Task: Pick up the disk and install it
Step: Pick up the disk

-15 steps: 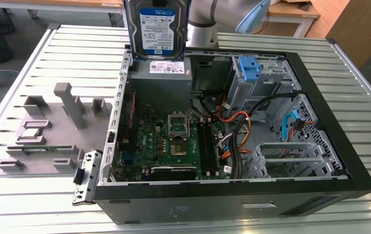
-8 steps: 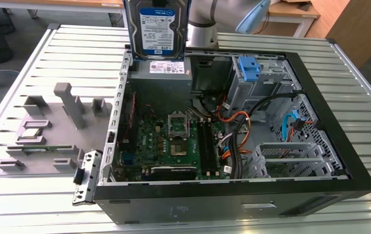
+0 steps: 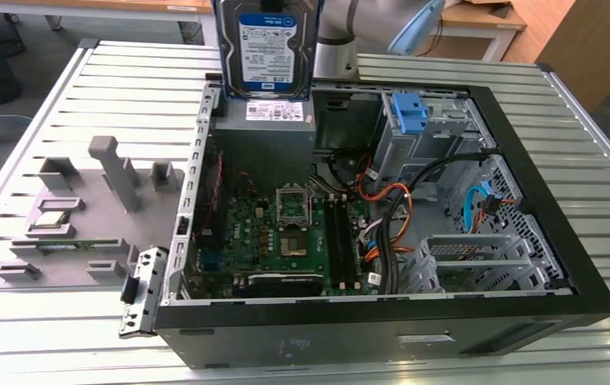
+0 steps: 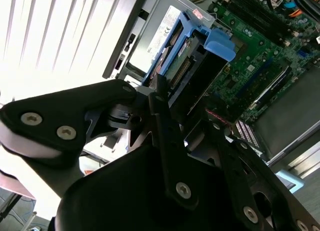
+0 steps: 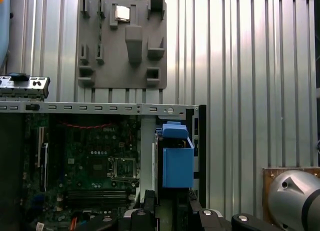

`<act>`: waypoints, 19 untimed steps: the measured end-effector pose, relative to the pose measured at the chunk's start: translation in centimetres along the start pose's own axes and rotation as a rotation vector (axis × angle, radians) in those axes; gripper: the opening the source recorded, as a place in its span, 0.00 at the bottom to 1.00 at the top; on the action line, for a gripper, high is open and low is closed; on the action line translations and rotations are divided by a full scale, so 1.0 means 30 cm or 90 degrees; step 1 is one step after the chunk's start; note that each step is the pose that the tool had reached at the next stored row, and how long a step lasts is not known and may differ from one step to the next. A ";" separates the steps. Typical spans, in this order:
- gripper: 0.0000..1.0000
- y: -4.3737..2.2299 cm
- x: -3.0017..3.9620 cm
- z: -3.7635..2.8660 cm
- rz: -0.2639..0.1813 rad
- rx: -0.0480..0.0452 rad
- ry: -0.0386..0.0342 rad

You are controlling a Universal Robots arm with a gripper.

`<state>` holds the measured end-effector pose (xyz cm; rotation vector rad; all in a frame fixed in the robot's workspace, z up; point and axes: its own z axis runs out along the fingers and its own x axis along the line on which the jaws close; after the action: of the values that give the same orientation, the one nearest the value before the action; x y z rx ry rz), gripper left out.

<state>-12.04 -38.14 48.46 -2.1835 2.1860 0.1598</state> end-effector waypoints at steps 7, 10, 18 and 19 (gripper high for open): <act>0.35 -0.029 0.000 -0.001 0.000 0.0000 0.0001; 0.35 -0.039 0.000 -0.001 0.000 0.0000 0.0000; 0.35 -0.053 0.000 -0.001 0.000 0.0000 0.0000; 0.35 -0.054 0.000 -0.001 0.000 0.0000 0.0000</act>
<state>-10.43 -38.14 48.42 -2.1836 2.1860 0.1598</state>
